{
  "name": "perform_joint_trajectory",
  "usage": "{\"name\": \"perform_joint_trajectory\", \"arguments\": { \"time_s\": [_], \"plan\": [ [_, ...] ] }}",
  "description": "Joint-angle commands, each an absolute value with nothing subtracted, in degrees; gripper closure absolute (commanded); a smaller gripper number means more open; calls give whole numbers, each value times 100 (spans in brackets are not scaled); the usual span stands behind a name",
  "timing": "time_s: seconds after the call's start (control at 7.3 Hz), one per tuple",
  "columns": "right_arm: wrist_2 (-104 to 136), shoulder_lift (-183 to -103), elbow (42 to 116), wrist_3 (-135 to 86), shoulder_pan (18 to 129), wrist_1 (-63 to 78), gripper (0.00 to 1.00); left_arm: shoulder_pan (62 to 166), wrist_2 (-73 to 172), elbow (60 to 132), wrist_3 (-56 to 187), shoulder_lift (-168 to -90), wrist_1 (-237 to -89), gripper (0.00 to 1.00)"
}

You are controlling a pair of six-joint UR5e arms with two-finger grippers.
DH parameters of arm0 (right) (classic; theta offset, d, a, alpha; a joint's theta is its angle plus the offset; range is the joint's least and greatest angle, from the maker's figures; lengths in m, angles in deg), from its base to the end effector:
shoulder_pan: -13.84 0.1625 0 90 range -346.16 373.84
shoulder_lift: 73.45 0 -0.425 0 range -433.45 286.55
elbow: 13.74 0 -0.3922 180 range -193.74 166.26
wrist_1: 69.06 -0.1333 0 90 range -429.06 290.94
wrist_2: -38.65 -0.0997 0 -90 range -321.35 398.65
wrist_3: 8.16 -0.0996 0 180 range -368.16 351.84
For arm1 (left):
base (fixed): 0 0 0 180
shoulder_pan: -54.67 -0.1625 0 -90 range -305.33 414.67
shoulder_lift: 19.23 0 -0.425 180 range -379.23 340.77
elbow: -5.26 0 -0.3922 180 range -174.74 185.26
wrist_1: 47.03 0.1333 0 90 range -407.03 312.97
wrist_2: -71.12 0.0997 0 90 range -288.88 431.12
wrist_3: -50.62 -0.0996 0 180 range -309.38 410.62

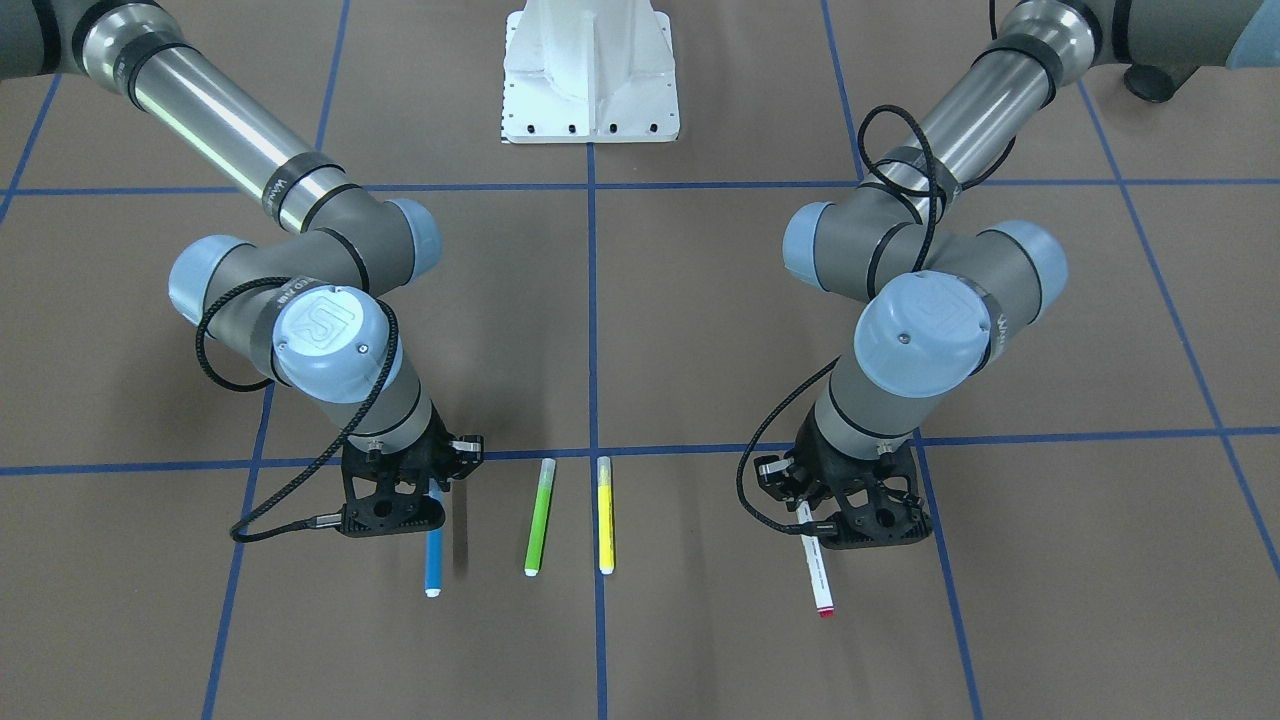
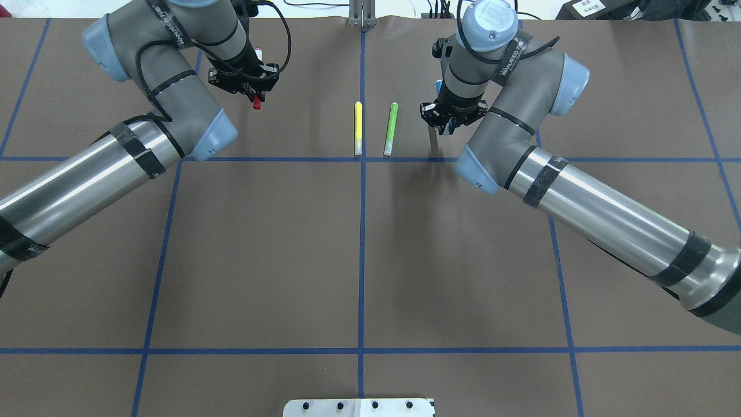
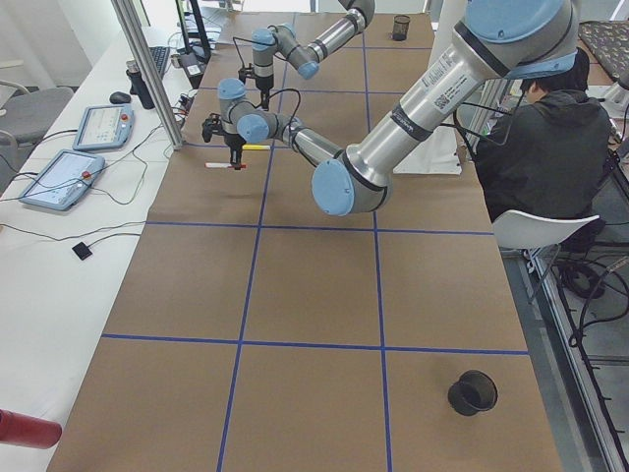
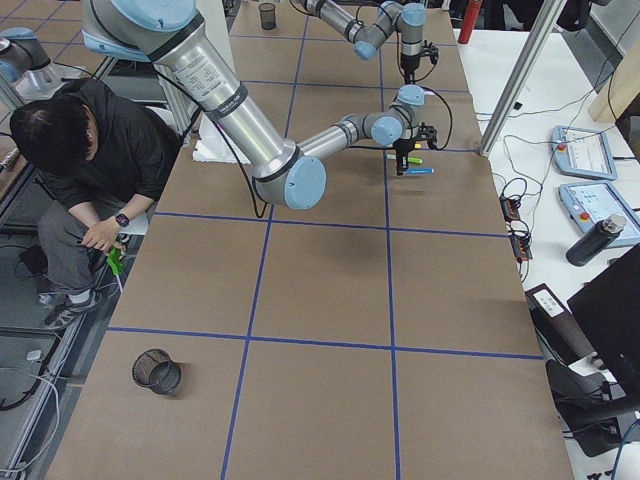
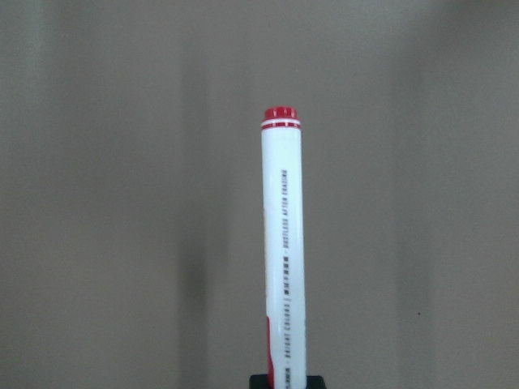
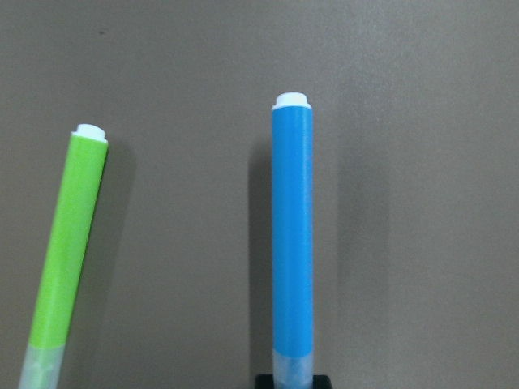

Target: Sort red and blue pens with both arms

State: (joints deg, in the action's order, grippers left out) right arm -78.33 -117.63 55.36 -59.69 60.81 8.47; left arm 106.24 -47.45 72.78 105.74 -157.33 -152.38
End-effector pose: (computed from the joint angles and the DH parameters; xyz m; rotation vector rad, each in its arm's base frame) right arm -0.4771 -0.6402 0.3034 0.1008 -0.7776 -0.0129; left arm 0.4318 -0.6820 0.2774 0.1316 0.8359 -0.0955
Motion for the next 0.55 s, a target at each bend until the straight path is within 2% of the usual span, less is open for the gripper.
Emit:
{"name": "perform_joint_trajectory", "arguments": {
  "time_s": [0.0, 0.41],
  "plan": [
    [-7816, -12229, 6138, -5156, 6444, 1501, 100, 10949, -4927, 7643, 9892, -15450, -14701, 100],
    [-7815, -13248, 6868, -2918, 7208, 2179, 100, 11433, -4946, 8766, 8933, -14730, -13743, 100]
  ]
}}
